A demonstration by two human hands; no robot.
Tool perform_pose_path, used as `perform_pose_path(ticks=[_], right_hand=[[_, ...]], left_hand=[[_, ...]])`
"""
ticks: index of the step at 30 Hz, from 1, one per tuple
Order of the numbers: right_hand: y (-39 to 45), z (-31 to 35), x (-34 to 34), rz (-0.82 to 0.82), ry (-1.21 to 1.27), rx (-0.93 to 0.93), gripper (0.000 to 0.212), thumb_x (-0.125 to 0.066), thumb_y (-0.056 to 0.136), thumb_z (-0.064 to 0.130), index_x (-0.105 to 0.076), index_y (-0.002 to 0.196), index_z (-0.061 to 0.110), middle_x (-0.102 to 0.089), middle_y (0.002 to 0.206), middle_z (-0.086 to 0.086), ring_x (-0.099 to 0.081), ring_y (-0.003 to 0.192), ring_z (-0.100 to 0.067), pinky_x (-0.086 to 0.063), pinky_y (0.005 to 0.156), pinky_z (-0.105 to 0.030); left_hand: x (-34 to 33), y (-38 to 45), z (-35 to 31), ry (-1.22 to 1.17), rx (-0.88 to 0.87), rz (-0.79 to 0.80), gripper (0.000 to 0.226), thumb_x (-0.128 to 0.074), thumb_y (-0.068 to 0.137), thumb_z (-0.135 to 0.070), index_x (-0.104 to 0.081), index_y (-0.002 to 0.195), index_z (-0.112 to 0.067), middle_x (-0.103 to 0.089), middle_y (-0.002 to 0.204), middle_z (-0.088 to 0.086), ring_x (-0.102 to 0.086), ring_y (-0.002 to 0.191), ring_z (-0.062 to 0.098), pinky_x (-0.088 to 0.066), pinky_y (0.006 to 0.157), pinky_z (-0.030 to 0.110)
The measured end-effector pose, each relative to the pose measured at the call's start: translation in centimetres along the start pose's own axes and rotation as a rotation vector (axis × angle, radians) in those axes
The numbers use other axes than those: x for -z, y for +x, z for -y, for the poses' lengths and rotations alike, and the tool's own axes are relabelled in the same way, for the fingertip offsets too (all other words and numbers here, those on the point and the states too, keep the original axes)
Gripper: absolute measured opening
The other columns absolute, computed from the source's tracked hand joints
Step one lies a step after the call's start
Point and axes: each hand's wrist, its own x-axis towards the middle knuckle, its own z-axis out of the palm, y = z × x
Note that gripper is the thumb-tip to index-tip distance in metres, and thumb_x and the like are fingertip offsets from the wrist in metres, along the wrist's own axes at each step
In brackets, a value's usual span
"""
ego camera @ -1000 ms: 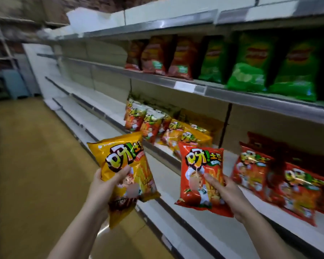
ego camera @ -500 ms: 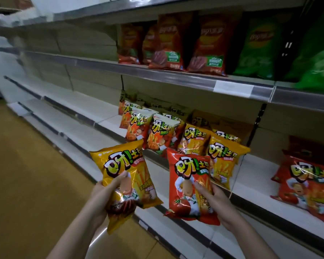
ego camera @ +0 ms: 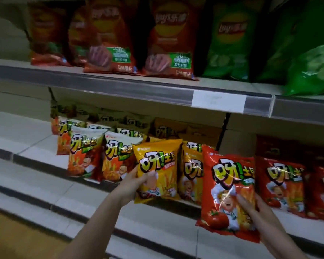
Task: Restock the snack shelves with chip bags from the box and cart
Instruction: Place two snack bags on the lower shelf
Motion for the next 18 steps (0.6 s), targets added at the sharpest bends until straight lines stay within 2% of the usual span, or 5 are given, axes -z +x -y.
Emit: perform_pose_path(ticks=[2, 6, 12, 15, 18], right_hand=[[0.8, -0.1, 0.2, 0.001, -0.010, -0.004, 0.099, -0.083, 0.022, 0.077, -0.056, 0.111, 0.044, -0.076, 0.099, 0.008, -0.073, 0.091, -0.020, -0.055, 0.083, -0.041], [1.8, -0.2, -0.4, -0.006, 0.016, -0.019, 0.098, -0.083, 0.030, 0.074, -0.055, 0.119, 0.044, -0.074, 0.108, 0.006, -0.072, 0.097, -0.021, -0.056, 0.085, -0.045], [2.3, -0.1, -2.5, -0.085, 0.061, -0.073, 0.055, -0.077, 0.066, 0.053, -0.051, 0.115, 0.046, -0.074, 0.105, 0.007, -0.073, 0.093, -0.018, -0.057, 0.083, -0.043], [2.0, -0.6, -3.3, -0.106, 0.065, -0.101, 0.062, -0.080, 0.065, 0.059, -0.053, 0.117, 0.040, -0.075, 0.104, 0.006, -0.073, 0.093, -0.018, -0.058, 0.079, -0.039], [1.6, -0.9, -3.7, -0.143, 0.057, -0.109, 0.047, -0.071, 0.071, 0.045, -0.054, 0.114, 0.037, -0.075, 0.099, 0.009, -0.073, 0.090, -0.015, -0.058, 0.076, -0.035]], left_hand=[[0.7, 2.3, 0.3, 0.001, 0.020, 0.027, 0.084, -0.084, 0.053, -0.059, -0.052, 0.126, -0.035, -0.068, 0.121, -0.003, -0.061, 0.116, 0.026, -0.045, 0.101, 0.052], [2.3, 5.3, 1.0, 0.048, 0.074, 0.088, 0.103, -0.088, 0.044, -0.061, -0.048, 0.133, -0.029, -0.067, 0.122, -0.002, -0.063, 0.115, 0.022, -0.051, 0.090, 0.038], [3.0, 8.0, 1.4, 0.250, 0.065, 0.048, 0.093, -0.075, 0.047, -0.076, -0.050, 0.126, -0.035, -0.073, 0.108, -0.004, -0.068, 0.102, 0.031, -0.055, 0.073, 0.038], [2.4, 8.7, 0.8, 0.319, 0.043, 0.041, 0.079, -0.070, 0.066, -0.070, -0.045, 0.131, -0.033, -0.068, 0.116, -0.004, -0.066, 0.099, 0.022, -0.050, 0.095, 0.050], [1.7, 8.0, 0.4, 0.406, 0.042, 0.063, 0.064, -0.059, 0.087, -0.047, -0.032, 0.143, -0.029, -0.059, 0.127, -0.003, -0.062, 0.110, 0.029, -0.045, 0.095, 0.056]])
